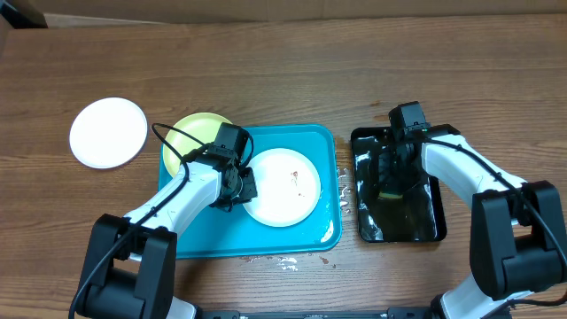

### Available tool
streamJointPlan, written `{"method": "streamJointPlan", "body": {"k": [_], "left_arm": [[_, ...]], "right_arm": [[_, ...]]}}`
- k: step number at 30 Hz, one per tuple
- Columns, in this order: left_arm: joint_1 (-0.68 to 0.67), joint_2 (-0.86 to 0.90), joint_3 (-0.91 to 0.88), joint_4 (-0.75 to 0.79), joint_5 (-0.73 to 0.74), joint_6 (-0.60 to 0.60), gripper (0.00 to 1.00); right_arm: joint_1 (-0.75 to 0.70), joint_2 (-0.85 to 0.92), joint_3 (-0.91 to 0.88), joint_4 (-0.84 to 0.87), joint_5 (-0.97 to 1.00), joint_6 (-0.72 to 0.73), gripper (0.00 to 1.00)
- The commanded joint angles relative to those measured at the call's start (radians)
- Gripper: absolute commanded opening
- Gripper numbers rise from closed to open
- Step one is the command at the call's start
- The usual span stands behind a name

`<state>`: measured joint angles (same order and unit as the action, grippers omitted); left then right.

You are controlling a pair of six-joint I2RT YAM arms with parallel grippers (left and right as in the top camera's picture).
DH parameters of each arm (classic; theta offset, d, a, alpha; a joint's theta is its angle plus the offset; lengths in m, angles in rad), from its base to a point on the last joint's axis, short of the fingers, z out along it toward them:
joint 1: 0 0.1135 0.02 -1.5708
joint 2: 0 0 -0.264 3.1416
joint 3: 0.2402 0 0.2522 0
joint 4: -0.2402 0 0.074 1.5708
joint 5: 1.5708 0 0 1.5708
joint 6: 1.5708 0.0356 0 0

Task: Clean dirty plates on tray and stack at the side
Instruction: 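Grasp the green-yellow sponge with the right gripper and lift it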

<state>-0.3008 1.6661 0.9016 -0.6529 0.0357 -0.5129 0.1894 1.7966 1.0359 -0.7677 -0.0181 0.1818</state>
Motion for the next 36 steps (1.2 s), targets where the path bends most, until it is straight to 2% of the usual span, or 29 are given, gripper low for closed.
{"method": "streamJointPlan", "body": {"k": [1,2,3,4,6,8,10,11,12,13,14,15,17,19,25,28,29,30,31,32,36], "left_arm": [[-0.001,0.001,-0.015,0.004,-0.018,0.012,0.21],[-0.001,0.001,-0.015,0.004,-0.018,0.012,0.21],[-0.001,0.001,-0.015,0.004,-0.018,0.012,0.22],[-0.001,0.001,-0.015,0.004,-0.018,0.012,0.21],[-0.001,0.001,-0.015,0.005,-0.017,0.012,0.22],[-0.001,0.001,-0.015,0.004,-0.017,0.012,0.22],[-0.001,0.001,-0.015,0.004,-0.017,0.012,0.22],[-0.001,0.001,-0.015,0.003,-0.017,0.012,0.22],[-0.001,0.001,-0.015,0.003,-0.017,0.012,0.22],[-0.001,0.001,-0.015,0.003,-0.017,0.012,0.22],[-0.001,0.001,-0.015,0.003,-0.017,0.012,0.22],[-0.001,0.001,-0.015,0.003,-0.017,0.012,0.23],[-0.001,0.001,-0.015,0.003,-0.017,0.012,0.25],[-0.001,0.001,-0.015,0.003,-0.017,0.012,0.31],[-0.001,0.001,-0.015,0.004,-0.017,0.012,0.38],[-0.001,0.001,-0.015,0.004,-0.017,0.012,0.39],[-0.001,0.001,-0.015,0.004,-0.016,0.011,0.39],[-0.001,0.001,-0.015,0.004,-0.013,0.011,0.39],[-0.001,0.001,-0.015,0.004,-0.013,0.011,0.4],[-0.001,0.001,-0.015,0.003,-0.013,0.012,0.4],[-0.001,0.001,-0.015,0.004,-0.014,0.012,0.43]], "right_arm": [[-0.002,0.029,-0.018,-0.001,-0.002,0.0,0.12],[-0.002,0.029,-0.018,0.004,0.0,0.0,0.49],[-0.002,0.029,-0.017,0.013,0.003,0.0,0.75],[-0.005,0.029,-0.017,0.027,0.008,-0.001,0.87],[-0.01,0.029,-0.014,0.058,0.018,-0.003,0.89],[-0.011,0.029,-0.015,0.092,0.018,-0.003,0.87],[-0.011,0.03,-0.016,0.118,0.018,-0.003,0.81],[-0.011,0.03,-0.016,0.126,0.018,-0.003,0.71],[-0.011,0.03,-0.016,0.135,0.018,-0.003,0.44],[-0.011,0.03,-0.016,0.136,0.018,-0.003,0.33],[-0.011,0.03,-0.016,0.137,0.018,-0.003,0.27],[-0.011,0.03,-0.016,0.137,0.018,-0.003,0.3],[-0.011,0.029,-0.015,0.135,0.02,-0.004,0.63],[-0.011,0.029,-0.006,0.119,0.029,-0.012,0.74],[-0.011,0.029,0.039,-0.025,0.025,-0.014,0.77],[-0.011,0.029,0.021,-0.042,0.025,-0.014,0.72],[-0.011,0.029,0.011,-0.027,0.025,-0.014,0.68],[-0.011,0.029,0.009,-0.019,0.025,-0.015,0.53],[-0.011,0.029,0.009,-0.016,0.025,-0.015,0.2],[-0.011,0.026,0.02,-0.021,0.024,-0.014,0.04],[-0.011,0.014,0.115,-0.139,0.024,-0.014,0.04]]}}
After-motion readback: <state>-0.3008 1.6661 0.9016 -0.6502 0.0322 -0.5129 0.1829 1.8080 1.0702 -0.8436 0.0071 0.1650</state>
